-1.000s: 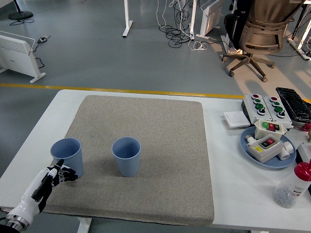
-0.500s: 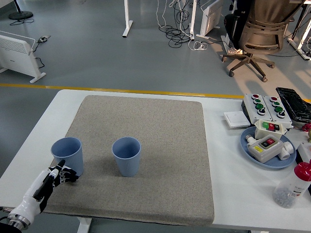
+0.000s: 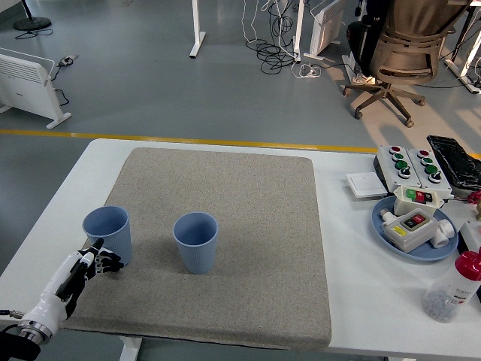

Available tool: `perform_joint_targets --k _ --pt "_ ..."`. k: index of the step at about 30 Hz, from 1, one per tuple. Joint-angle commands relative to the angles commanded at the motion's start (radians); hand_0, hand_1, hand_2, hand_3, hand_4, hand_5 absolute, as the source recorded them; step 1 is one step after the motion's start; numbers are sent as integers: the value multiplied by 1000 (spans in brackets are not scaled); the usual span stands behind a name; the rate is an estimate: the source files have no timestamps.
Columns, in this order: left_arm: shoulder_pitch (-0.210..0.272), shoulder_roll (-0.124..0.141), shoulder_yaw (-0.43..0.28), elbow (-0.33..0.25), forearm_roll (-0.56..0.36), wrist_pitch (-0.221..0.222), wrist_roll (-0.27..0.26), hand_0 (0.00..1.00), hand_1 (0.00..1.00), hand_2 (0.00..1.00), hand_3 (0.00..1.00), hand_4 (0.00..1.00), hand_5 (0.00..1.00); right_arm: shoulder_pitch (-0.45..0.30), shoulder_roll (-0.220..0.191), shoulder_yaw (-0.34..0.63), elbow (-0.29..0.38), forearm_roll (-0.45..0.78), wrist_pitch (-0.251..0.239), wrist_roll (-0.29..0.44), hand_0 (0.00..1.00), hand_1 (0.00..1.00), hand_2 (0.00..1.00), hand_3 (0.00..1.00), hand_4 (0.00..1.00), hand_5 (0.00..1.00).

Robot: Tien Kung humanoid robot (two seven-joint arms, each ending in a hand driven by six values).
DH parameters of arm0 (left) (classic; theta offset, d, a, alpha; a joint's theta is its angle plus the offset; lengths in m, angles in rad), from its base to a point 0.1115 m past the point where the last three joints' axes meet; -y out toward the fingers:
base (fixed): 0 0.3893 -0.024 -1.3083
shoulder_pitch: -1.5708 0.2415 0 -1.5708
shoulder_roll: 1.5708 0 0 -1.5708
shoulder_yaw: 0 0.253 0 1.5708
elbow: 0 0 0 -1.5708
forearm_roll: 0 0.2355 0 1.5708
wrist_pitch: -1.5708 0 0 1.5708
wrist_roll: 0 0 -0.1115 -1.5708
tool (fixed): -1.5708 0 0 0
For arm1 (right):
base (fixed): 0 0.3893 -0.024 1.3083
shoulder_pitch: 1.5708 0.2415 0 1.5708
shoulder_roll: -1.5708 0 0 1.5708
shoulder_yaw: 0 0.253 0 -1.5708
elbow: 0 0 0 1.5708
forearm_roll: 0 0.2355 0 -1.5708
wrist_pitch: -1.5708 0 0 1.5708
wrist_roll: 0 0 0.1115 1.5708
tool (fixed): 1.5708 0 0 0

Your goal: Push cup pick cup insert cup

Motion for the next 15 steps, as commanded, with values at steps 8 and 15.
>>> perform_joint_targets --k 8,15 --pt "-60 -6 32 49 -9 8 -10 626 576 468 421 604 998 -5 2 11 1 -19 0 -6 667 604 616 565 100 448" --pt "-123 -33 32 114 -24 12 -20 628 577 468 420 599 998 -11 5 15 1 -26 0 -9 667 604 618 565 100 449"
